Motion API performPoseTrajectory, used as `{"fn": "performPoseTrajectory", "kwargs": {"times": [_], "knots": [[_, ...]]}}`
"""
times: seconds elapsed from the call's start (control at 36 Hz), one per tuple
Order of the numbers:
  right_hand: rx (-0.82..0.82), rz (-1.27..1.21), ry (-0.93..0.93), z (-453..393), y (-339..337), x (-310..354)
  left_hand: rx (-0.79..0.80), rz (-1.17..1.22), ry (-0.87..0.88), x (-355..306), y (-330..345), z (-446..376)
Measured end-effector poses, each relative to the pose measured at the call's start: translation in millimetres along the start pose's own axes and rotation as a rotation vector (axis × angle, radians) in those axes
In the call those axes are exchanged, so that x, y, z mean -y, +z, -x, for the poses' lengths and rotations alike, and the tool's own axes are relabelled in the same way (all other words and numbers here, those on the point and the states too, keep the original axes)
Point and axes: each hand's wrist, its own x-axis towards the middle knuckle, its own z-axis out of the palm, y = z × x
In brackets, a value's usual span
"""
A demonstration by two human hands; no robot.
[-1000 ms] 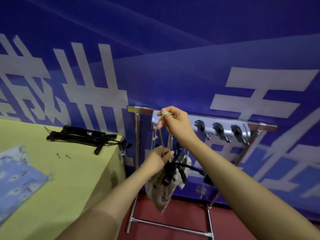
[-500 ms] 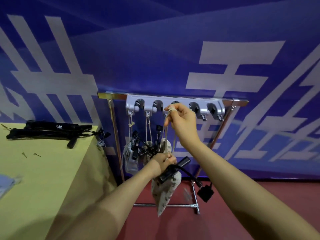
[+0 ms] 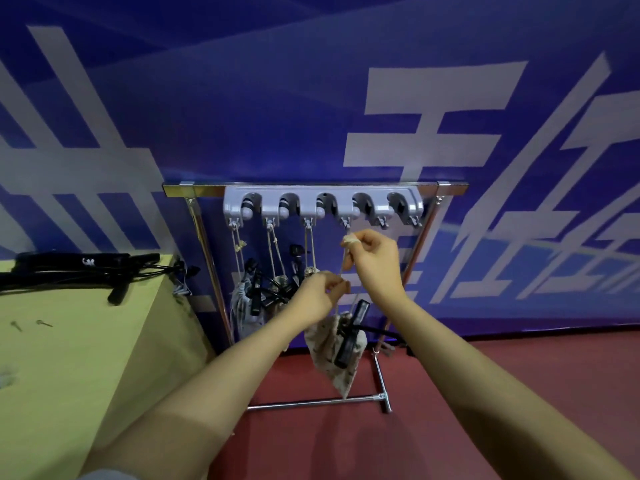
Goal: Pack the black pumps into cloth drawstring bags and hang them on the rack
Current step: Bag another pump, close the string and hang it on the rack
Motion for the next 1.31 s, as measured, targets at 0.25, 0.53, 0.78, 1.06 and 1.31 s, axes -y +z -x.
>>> {"fn": "performPoseTrajectory", "kwargs": {"times": [0.25,0.53,0.78,1.06,1.31], "knots": [[-0.125,0.3,0.06,-17.6,-6.8,-33.4,-0.085,-0.014,0.002,-10.5,-3.5,-16.8],[0.041,0.281,0.151,-47.8,-6.3,-41.3,-0.196,0.234,-0.143,-18.3,-11.5,-47.0],[0.004,0.194,0.101,-88.5,1.0,-52.0,-0.336,0.315,-0.263,-26.8,-12.0,-97.9],[0.008,0.318,0.146,-119.8,11.5,-86.6,-0.413,0.235,-0.308,-9.3,-4.7,-135.0],[0.044,0.431,0.153,-108.8,11.7,-96.2,-0.233,0.095,-0.287,-3.1,-1.8,-133.2]]}}
